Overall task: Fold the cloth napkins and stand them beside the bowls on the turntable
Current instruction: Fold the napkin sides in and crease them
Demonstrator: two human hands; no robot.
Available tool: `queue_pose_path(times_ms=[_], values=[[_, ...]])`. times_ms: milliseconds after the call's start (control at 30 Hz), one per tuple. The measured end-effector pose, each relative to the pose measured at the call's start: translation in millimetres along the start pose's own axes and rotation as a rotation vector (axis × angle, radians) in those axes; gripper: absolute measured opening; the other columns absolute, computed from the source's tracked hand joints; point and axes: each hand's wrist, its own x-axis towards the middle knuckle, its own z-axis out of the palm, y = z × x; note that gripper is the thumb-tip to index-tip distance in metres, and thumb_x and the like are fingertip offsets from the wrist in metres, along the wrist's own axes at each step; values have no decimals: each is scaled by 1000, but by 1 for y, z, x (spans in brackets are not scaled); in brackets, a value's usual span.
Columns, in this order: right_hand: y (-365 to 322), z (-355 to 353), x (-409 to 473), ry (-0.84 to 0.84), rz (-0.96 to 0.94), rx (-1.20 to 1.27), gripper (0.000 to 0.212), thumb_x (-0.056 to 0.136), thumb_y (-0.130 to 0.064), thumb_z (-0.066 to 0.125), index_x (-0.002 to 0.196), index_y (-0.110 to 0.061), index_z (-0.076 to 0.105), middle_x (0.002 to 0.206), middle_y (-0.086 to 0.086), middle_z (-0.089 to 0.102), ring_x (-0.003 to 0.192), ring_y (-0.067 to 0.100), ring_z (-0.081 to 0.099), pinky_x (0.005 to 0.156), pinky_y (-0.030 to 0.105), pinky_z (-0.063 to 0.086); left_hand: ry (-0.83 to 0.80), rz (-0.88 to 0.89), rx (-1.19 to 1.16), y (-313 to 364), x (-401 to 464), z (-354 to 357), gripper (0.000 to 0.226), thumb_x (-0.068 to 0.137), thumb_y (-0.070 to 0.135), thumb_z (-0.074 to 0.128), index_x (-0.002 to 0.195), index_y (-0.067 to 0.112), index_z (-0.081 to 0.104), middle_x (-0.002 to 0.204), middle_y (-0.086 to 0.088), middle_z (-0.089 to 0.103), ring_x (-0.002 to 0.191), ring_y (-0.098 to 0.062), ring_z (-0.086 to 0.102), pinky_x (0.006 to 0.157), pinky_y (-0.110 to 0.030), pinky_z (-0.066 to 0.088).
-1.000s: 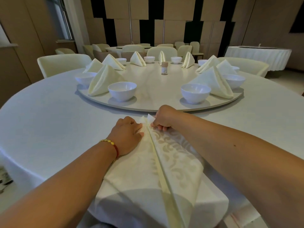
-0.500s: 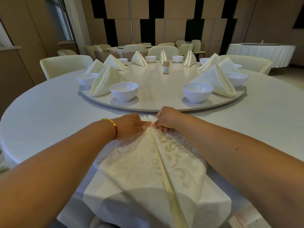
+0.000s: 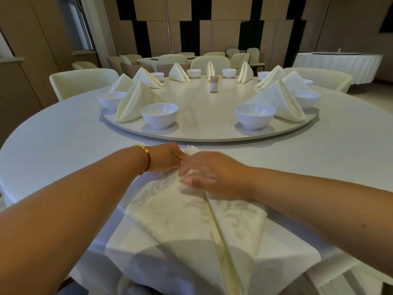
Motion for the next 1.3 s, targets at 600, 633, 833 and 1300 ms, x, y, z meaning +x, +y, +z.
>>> queue_pose_path(times_ms=[600, 633, 833, 1300], values=[[-49, 22, -65, -521, -212, -30, 85, 84, -68, 6, 153, -19, 20, 162, -4, 9, 147, 4, -5, 120, 36, -6, -59, -93, 241, -2, 6, 2, 50, 92, 33, 55, 140, 42, 43, 92, 5, 46, 85, -14, 50, 96, -31, 42], [-49, 22, -65, -532, -158, 127, 86, 85, -72, 9, 151, -19, 27, 160, -6, 17, 147, 3, 2, 121, 37, 0, -95, -125, 266, 2, 4, 1, 53, 92, 35, 56, 141, 45, 39, 102, 4, 47, 95, -16, 52, 100, -34, 41], [-13, -6, -30, 125, 299, 13, 25, 92, -32, 59, 109, -14, 67, 104, 2, 65, 97, 14, 58, 77, 23, 41, -195, -234, 389, 22, 0, -4, 66, 92, 31, 54, 146, 49, 21, 134, -9, 42, 118, -28, 50, 98, -36, 43], [12, -40, 32, -378, 943, -252, 64, 87, -45, 66, 135, -7, 49, 137, 6, 52, 121, 26, 52, 92, 32, 42, -44, -592, 228, 33, -14, -4, 43, 84, 49, 67, 85, 7, 61, 72, -6, 55, 77, -23, 53, 74, -29, 46]])
